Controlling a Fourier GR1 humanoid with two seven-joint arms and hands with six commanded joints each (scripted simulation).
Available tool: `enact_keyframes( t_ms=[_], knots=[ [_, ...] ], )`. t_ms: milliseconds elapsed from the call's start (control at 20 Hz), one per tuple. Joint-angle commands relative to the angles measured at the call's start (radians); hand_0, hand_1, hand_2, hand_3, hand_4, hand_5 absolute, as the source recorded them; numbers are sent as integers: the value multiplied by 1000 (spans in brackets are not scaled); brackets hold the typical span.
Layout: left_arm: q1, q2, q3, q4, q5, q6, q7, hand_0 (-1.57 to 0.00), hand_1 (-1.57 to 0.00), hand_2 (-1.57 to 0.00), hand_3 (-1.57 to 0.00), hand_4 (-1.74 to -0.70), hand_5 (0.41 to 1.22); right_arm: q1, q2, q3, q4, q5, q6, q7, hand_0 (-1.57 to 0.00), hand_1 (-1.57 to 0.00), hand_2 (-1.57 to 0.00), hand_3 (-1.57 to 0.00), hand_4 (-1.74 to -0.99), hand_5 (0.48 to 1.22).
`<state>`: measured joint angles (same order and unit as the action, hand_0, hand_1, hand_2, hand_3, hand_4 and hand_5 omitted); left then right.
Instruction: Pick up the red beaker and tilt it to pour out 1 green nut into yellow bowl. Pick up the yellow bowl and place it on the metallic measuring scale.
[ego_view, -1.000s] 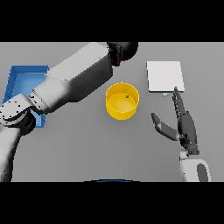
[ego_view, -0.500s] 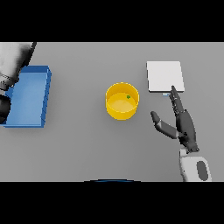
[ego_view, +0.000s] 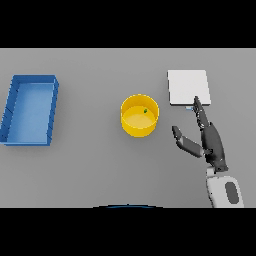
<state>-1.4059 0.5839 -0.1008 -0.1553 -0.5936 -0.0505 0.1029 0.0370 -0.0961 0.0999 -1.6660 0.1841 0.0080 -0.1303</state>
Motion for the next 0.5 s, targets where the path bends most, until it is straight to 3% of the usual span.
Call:
enact_keyframes(
  t_ms=[0,100,300,450],
  knots=[
    [31,3,28,-4,35,29,23,-1571,-1571,-1571,-1564,-1740,1221,3,-2,0,9,-2,6,-4,1,1,1,1,-1134,632],
    [85,-1,77,-19,102,73,92,-1571,-1571,-1571,-1567,-1741,1221,0,-1,1,16,-3,9,-12,1,1,1,1,-1138,648],
    [272,-15,126,-128,207,130,105,-1571,-1571,-1571,-1569,-1741,1221,7,-2,-3,4,-28,22,-19,1,1,1,1,-1131,669],
    [452,-47,134,-302,281,162,133,-1571,-1571,-1571,-1570,-1741,1221,8,-1,4,10,-5,11,-26,1,1,1,1,-1159,677]
  ],
)
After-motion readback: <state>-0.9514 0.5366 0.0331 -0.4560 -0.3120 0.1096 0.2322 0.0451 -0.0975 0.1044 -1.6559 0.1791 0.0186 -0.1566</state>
